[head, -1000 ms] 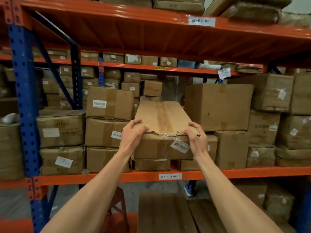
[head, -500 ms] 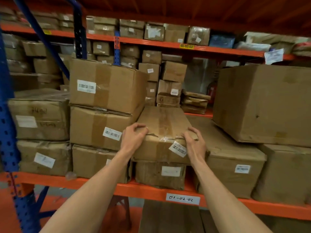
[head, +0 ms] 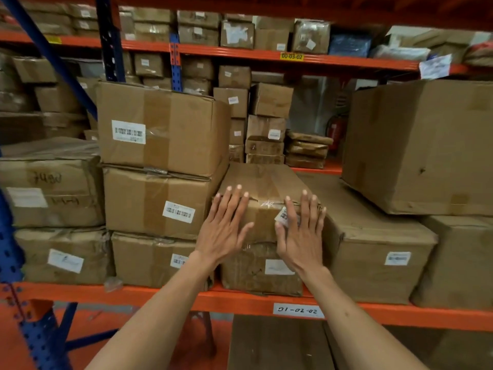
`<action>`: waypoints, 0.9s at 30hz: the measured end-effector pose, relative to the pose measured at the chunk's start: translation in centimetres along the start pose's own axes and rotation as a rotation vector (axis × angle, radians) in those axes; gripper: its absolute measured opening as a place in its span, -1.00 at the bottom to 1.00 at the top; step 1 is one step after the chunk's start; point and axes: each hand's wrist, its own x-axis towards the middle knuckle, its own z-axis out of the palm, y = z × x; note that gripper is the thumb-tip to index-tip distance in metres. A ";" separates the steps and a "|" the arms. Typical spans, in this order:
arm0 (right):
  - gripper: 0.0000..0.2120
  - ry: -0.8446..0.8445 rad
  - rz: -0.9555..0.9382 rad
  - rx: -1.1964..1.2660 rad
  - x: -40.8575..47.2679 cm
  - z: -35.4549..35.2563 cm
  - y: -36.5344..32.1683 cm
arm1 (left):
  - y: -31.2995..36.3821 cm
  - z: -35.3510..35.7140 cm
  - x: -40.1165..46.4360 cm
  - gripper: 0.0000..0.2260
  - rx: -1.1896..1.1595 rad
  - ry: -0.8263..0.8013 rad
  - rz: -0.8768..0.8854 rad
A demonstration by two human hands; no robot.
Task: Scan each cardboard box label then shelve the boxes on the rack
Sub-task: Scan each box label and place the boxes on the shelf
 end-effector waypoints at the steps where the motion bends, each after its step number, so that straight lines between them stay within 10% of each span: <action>1: -0.35 -0.010 0.005 -0.032 0.3 0.3 -0.4 | -0.6 0.0 0.1 -0.37 0.007 -0.030 -0.002; 15: -0.27 -0.604 0.173 -0.098 2.4 -5.3 -3.0 | 0.1 -3.1 1.1 -0.31 0.040 -0.444 -0.050; 27: -0.31 -0.510 0.599 0.104 -14.8 -12.2 -2.9 | 7.1 -4.9 -14.6 -0.48 -0.530 -0.544 -0.240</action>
